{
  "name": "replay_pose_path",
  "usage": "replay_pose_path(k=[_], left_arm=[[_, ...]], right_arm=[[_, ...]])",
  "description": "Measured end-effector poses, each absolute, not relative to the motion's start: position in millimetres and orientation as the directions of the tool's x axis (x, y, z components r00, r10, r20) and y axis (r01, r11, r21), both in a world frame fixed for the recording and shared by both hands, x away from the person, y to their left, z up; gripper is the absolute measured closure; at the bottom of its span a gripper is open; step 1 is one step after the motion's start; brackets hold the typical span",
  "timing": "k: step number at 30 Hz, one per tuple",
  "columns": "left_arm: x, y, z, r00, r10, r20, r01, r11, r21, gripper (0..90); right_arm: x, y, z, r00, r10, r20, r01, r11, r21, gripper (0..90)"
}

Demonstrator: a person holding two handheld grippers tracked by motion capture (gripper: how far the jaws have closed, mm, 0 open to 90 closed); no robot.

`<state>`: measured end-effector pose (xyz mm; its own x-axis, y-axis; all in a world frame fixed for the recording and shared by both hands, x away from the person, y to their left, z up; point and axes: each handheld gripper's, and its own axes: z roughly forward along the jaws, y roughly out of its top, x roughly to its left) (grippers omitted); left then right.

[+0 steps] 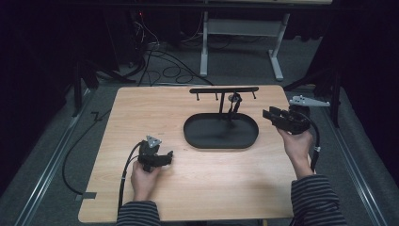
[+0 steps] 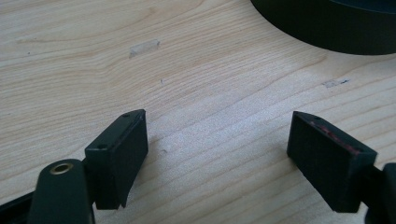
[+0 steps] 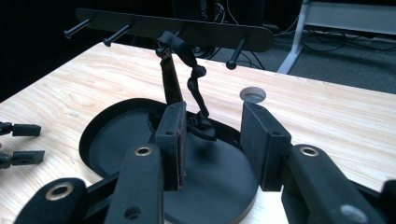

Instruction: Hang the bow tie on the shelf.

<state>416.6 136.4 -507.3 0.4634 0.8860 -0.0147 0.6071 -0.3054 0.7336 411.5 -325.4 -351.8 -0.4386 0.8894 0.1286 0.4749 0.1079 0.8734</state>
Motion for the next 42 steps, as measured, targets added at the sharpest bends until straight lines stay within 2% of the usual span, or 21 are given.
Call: replay_pose_path(k=[42], left_arm=[[416.5, 136.2, -507.4, 0.462, 0.887, -0.014, 0.606, -0.305, 0.735, 20.9]], right_arm=[[378.4, -343.9, -381.7, -0.435, 0.886, 0.163, 0.494, 0.084, 0.865, 65.7]])
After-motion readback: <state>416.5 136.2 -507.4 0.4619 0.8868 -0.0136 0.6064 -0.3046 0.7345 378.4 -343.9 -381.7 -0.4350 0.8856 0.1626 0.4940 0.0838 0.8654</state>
